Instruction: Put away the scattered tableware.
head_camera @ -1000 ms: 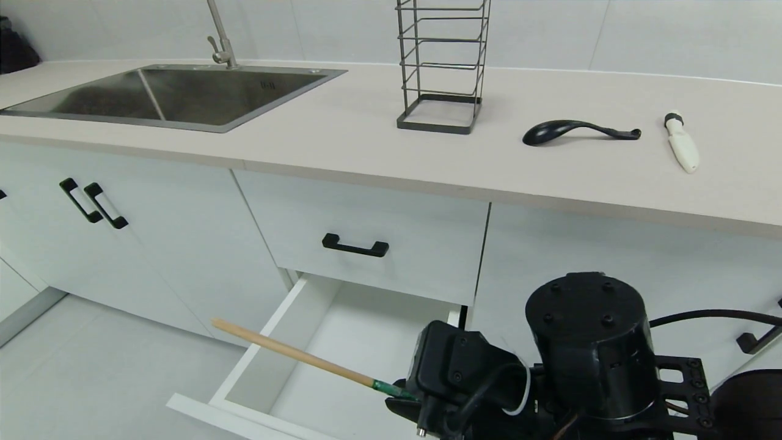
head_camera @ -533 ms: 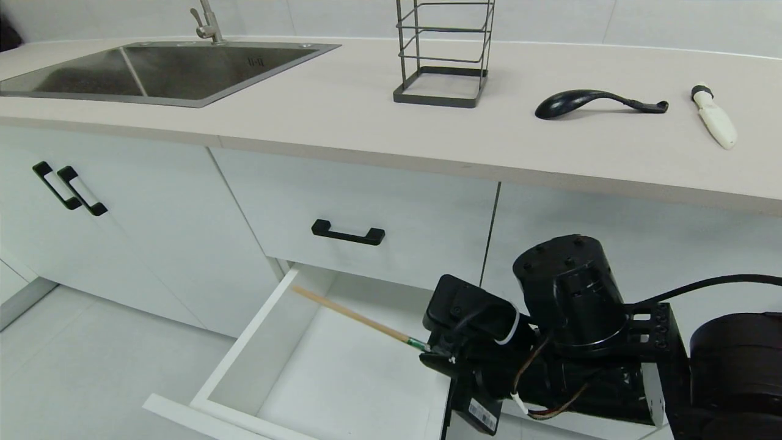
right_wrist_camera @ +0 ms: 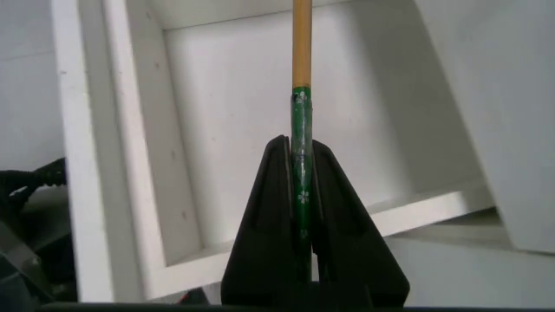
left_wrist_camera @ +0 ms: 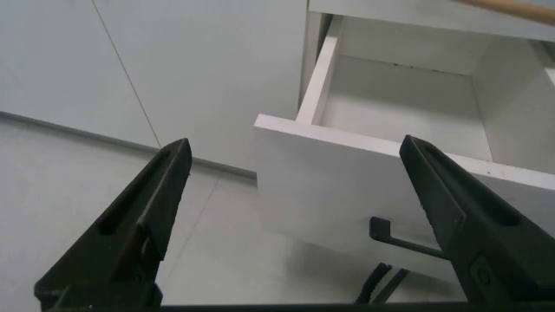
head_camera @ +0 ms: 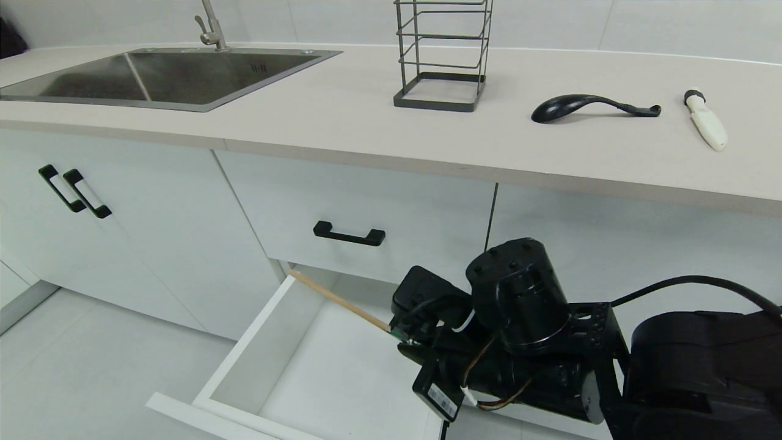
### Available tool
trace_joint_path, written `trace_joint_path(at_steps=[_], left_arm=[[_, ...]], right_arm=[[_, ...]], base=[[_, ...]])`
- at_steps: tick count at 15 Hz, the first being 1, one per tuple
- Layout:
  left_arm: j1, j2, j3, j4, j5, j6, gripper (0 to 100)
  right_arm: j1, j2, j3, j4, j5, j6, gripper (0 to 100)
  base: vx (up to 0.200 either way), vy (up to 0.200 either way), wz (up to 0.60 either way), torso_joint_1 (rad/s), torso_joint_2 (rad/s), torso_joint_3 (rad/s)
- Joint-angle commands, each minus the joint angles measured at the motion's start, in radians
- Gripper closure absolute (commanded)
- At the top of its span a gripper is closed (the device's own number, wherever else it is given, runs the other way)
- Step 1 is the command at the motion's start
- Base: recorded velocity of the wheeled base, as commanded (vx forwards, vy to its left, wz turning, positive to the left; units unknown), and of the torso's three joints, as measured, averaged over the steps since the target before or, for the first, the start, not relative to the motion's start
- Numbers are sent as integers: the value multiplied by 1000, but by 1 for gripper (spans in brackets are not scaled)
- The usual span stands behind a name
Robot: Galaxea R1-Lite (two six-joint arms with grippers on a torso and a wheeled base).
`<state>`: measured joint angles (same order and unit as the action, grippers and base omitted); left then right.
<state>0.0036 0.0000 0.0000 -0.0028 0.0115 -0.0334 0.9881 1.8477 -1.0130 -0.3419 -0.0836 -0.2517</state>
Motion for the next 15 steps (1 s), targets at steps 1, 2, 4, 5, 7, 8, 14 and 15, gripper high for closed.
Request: trace_joint_path(at_steps=[1, 2, 4, 5, 7, 8, 14, 15], left_arm=[[-1, 0, 0, 0, 1, 0, 0], [-1, 0, 0, 0, 1, 0, 0], [-1, 0, 0, 0, 1, 0, 0], [-1, 0, 0, 0, 1, 0, 0], [1, 0, 0, 0, 1, 0, 0], [-1, 0, 0, 0, 1, 0, 0], [-1, 0, 0, 0, 1, 0, 0], [1, 0, 0, 0, 1, 0, 0]], right_arm=[[37, 35, -15, 1, -10, 23, 100], [49, 74, -30, -6, -31, 32, 100], [55, 114, -42, -3, -65, 42, 100], [53, 128, -56, 0, -90, 45, 100], [53, 148, -75, 3, -113, 68, 100], [53, 177, -101, 41, -136, 104, 100], [53, 219, -131, 63, -180, 109, 100], [53, 222, -138, 78, -180, 111, 100]], base=[[0, 0, 0, 0, 0, 0], [0, 0, 0, 0, 0, 0], [0, 0, 0, 0, 0, 0], [0, 0, 0, 0, 0, 0], [0, 0, 0, 0, 0, 0], [0, 0, 0, 0, 0, 0], [0, 0, 0, 0, 0, 0], [0, 0, 0, 0, 0, 0]])
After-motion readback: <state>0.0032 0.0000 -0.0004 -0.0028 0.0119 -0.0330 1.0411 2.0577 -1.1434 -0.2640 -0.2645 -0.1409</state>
